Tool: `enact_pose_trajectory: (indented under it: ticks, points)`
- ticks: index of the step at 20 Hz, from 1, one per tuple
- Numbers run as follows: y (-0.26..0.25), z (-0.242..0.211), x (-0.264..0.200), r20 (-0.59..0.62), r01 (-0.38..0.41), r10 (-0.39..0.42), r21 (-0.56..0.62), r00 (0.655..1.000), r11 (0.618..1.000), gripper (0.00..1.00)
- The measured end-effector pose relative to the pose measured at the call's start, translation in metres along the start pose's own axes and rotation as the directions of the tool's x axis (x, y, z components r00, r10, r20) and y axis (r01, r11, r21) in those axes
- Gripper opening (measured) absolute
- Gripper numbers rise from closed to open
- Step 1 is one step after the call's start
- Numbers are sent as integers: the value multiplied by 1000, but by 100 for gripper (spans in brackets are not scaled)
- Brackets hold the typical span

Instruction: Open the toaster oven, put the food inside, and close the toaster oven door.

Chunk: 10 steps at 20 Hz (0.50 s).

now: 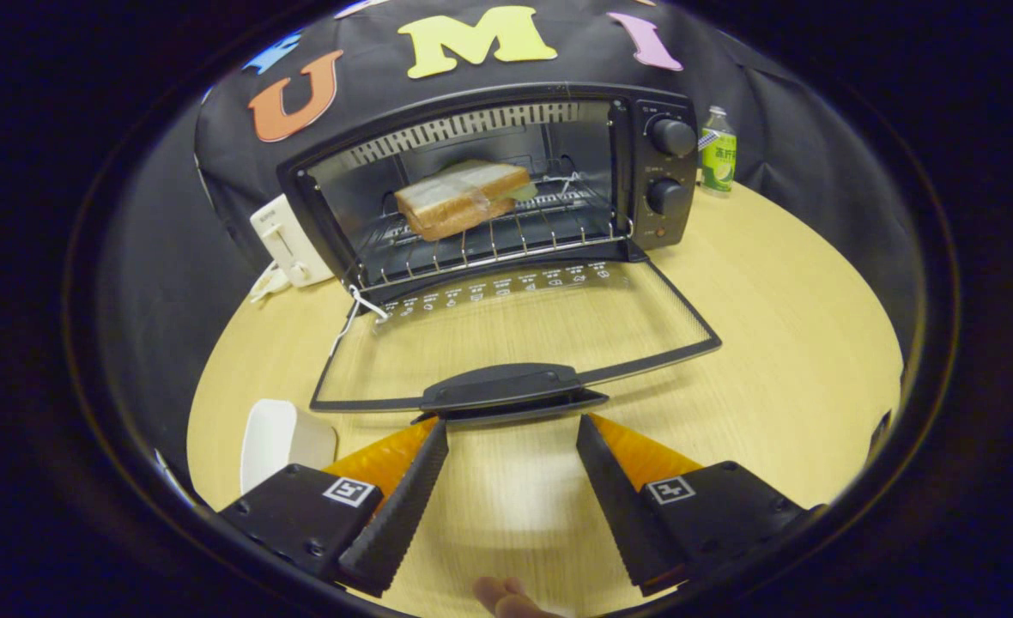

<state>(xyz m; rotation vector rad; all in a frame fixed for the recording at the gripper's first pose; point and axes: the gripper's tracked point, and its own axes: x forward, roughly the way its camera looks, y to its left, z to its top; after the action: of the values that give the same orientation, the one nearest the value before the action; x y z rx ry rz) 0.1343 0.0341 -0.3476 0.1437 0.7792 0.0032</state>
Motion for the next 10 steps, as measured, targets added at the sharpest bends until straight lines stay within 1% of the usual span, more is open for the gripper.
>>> enact_pose_trajectory:
  ticks: [10]
  points:
    - [0, 3, -2, -8, -14, 14, -3, 1000, 1000, 99]
